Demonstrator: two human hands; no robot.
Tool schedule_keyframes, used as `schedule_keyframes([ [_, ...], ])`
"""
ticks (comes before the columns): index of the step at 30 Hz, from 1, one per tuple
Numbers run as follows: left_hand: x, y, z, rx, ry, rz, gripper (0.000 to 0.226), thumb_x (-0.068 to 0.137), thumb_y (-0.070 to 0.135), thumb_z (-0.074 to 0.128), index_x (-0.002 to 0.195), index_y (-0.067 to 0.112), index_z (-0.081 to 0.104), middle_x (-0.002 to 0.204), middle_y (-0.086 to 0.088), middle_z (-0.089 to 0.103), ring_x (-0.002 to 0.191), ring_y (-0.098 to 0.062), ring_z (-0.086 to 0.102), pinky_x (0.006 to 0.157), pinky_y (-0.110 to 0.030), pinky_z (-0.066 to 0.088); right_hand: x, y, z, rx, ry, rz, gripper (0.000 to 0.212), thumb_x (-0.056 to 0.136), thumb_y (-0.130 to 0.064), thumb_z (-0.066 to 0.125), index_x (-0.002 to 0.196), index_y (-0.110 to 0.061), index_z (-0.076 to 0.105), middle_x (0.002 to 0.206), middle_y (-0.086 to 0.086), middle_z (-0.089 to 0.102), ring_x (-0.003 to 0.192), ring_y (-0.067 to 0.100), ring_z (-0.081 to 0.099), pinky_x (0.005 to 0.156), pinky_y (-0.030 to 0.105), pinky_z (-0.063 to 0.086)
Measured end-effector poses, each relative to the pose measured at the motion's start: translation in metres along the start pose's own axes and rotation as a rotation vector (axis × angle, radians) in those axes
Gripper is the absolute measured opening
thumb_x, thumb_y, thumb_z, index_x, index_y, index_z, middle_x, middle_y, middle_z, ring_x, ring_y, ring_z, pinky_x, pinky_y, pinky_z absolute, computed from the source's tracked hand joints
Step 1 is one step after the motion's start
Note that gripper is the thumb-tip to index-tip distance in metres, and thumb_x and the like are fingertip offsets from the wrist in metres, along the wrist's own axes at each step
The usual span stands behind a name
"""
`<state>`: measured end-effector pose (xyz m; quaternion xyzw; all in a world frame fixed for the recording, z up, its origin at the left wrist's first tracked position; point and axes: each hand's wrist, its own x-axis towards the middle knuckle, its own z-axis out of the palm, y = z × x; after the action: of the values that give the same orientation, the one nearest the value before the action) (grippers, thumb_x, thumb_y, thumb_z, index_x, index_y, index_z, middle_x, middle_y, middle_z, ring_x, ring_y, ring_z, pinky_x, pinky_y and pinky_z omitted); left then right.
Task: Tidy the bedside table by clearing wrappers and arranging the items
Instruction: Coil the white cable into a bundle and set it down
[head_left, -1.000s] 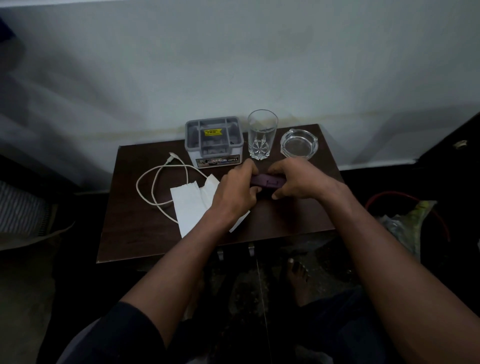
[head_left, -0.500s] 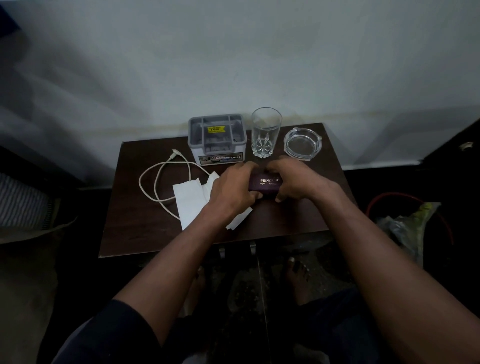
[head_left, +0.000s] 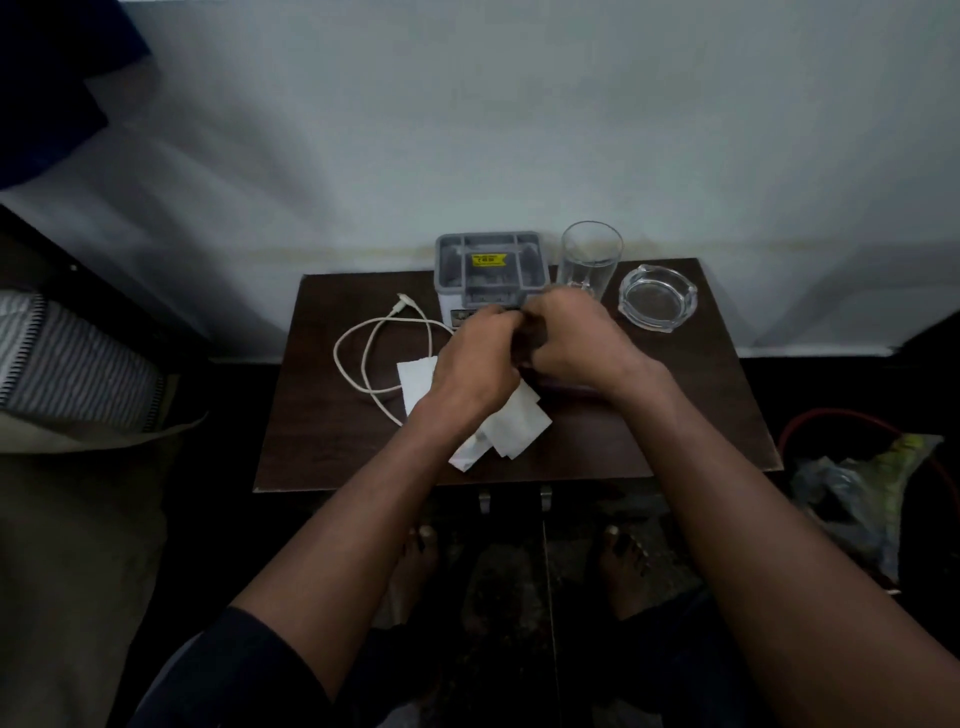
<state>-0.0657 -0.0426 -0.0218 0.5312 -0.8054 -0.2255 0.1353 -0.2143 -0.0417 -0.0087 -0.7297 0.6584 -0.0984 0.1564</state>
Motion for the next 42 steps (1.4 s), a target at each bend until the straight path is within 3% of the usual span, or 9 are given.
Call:
schedule_keyframes([
  [6, -0.013, -0.057, -0.034, -0.047, 0.042, -0.232, 0.032, 0.091, 0.007, 0.071, 0.109, 0.031, 0.080, 0.108, 0.007, 0.079, 0.105, -0.018, 0.074, 0.091, -0.043, 0.062, 0.001, -0.038, 0.025, 0.054, -0.036, 0.068, 0.030, 0.082, -0.021, 0.082, 0.112, -0.020, 0.079, 0.101, 0.003, 0.077, 0.096, 0.026, 0.072, 0.078, 0.036, 0.059],
  [14, -0.035, -0.102, -0.049, 0.139, -0.094, -0.320, 0.040, 0.092, 0.011, 0.072, 0.128, 0.027, 0.069, 0.139, -0.005, 0.061, 0.130, -0.029, 0.060, 0.104, -0.048, 0.056, 0.010, -0.086, 0.075, -0.012, -0.133, 0.058, 0.067, 0.075, -0.049, 0.090, 0.127, -0.019, 0.060, 0.137, 0.010, 0.054, 0.131, 0.032, 0.049, 0.093, 0.045, 0.051],
  [19, -0.044, -0.109, -0.052, 0.216, -0.183, -0.277, 0.040, 0.090, 0.019, 0.078, 0.128, 0.029, 0.067, 0.137, -0.005, 0.063, 0.133, -0.028, 0.055, 0.100, -0.046, 0.055, 0.017, -0.100, 0.081, -0.045, -0.115, 0.014, 0.011, 0.085, -0.006, 0.076, 0.096, -0.007, 0.078, 0.111, 0.017, 0.068, 0.112, 0.037, 0.064, 0.083, 0.039, 0.056],
  [21, -0.045, -0.111, -0.054, 0.190, -0.232, -0.276, 0.050, 0.085, 0.029, 0.086, 0.130, 0.028, 0.064, 0.137, -0.004, 0.063, 0.132, -0.027, 0.054, 0.102, -0.048, 0.055, 0.021, -0.101, 0.078, -0.062, -0.114, 0.033, 0.010, 0.086, -0.010, 0.077, 0.096, -0.007, 0.079, 0.108, 0.016, 0.072, 0.109, 0.035, 0.068, 0.082, 0.040, 0.058],
  [24, -0.048, -0.117, -0.056, 0.216, -0.280, -0.279, 0.063, 0.075, 0.026, 0.093, 0.130, 0.030, 0.063, 0.135, -0.002, 0.064, 0.130, -0.027, 0.057, 0.101, -0.047, 0.056, 0.023, -0.101, 0.074, -0.024, -0.186, 0.041, 0.052, 0.079, -0.035, 0.091, 0.118, -0.011, 0.067, 0.127, 0.013, 0.062, 0.125, 0.033, 0.054, 0.094, 0.045, 0.054],
  [27, -0.051, -0.125, -0.055, 0.195, -0.208, -0.316, 0.055, 0.076, 0.021, 0.091, 0.123, 0.033, 0.066, 0.125, 0.001, 0.070, 0.121, -0.024, 0.065, 0.090, -0.037, 0.053, 0.024, -0.103, 0.077, -0.017, -0.259, 0.058, 0.065, 0.077, -0.028, 0.094, 0.128, -0.013, 0.058, 0.136, 0.011, 0.058, 0.130, 0.034, 0.051, 0.099, 0.047, 0.052],
  [32, -0.054, -0.125, -0.058, 0.233, -0.143, -0.317, 0.026, 0.084, 0.027, 0.086, 0.107, 0.035, 0.077, 0.117, -0.002, 0.073, 0.115, -0.026, 0.069, 0.087, -0.036, 0.053, 0.025, -0.103, 0.076, 0.003, -0.188, 0.043, 0.024, 0.085, 0.005, 0.071, 0.105, -0.007, 0.071, 0.111, 0.016, 0.072, 0.110, 0.040, 0.067, 0.083, 0.041, 0.056],
  [38, -0.051, -0.119, -0.073, 0.356, 0.083, -0.340, 0.025, 0.101, 0.015, 0.063, 0.116, 0.025, 0.080, 0.128, -0.013, 0.062, 0.120, -0.036, 0.064, 0.089, -0.047, 0.055, 0.024, -0.090, 0.059, 0.009, -0.188, 0.101, 0.024, 0.083, 0.007, 0.069, 0.101, -0.010, 0.076, 0.104, 0.016, 0.073, 0.103, 0.039, 0.068, 0.078, 0.039, 0.053],
  [42, -0.050, -0.118, -0.080, 0.288, 0.262, -0.382, 0.023, 0.105, 0.018, 0.055, 0.116, 0.020, 0.075, 0.123, -0.014, 0.060, 0.110, -0.040, 0.067, 0.084, -0.047, 0.053, 0.019, -0.087, 0.061, -0.008, -0.194, 0.134, 0.037, 0.086, 0.008, 0.064, 0.115, -0.011, 0.078, 0.113, 0.019, 0.072, 0.109, 0.042, 0.068, 0.077, 0.033, 0.045],
])
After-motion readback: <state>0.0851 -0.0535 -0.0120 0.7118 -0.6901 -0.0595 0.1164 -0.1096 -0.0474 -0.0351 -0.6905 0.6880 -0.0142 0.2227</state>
